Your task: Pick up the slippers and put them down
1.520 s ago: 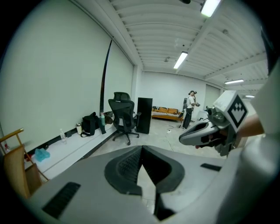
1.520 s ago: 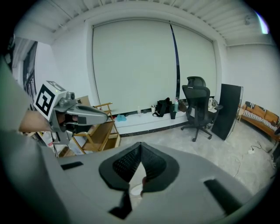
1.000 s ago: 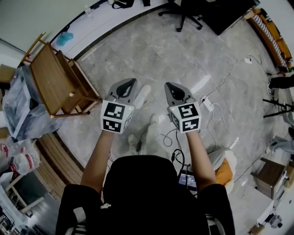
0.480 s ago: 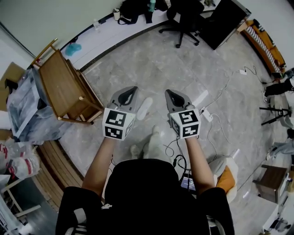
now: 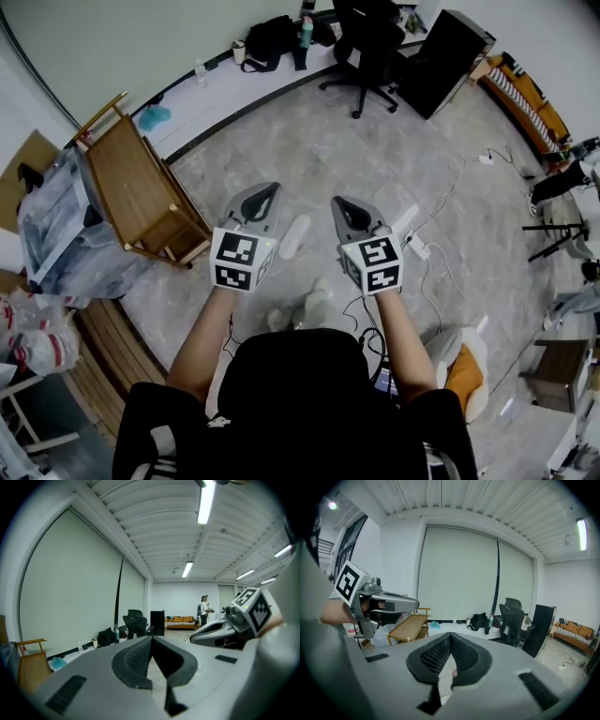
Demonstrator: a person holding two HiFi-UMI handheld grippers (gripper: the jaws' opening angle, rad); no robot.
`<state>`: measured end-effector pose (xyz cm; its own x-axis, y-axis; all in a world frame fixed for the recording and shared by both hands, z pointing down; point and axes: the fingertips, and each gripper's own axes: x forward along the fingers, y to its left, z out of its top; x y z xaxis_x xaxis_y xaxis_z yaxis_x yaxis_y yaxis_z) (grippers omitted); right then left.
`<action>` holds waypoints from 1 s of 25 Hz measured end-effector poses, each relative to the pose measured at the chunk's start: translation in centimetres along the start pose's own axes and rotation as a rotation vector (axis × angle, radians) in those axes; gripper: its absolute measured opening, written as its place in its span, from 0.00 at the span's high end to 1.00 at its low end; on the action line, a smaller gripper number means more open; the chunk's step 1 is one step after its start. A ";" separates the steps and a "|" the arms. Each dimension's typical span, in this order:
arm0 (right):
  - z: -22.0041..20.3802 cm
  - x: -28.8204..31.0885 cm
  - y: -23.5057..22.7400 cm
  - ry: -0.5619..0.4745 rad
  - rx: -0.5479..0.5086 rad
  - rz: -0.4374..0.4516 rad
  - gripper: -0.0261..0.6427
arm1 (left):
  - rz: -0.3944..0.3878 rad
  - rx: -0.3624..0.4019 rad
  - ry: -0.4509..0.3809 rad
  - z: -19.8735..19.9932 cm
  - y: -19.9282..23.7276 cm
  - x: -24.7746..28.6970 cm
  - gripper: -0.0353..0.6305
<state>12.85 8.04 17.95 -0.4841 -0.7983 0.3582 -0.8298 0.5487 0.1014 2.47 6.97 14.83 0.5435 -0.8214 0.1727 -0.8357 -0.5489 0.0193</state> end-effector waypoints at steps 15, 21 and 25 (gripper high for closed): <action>2.3 -2.4 -1.4 -0.050 -0.010 -0.006 0.98 | 0.026 -0.033 -0.061 3.0 -1.3 -0.4 0.94; 3.2 -3.9 -4.0 -0.082 0.003 -0.004 0.98 | 0.045 -0.030 -0.057 4.2 -2.9 0.9 0.94; 3.4 -4.9 -5.5 -0.107 0.012 -0.004 0.98 | 0.051 0.007 -0.060 4.9 -4.5 1.5 0.94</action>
<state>18.81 8.08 12.48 -0.5067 -0.8229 0.2571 -0.8349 0.5427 0.0916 7.45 7.45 10.21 0.5043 -0.8560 0.1141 -0.8619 -0.5071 0.0052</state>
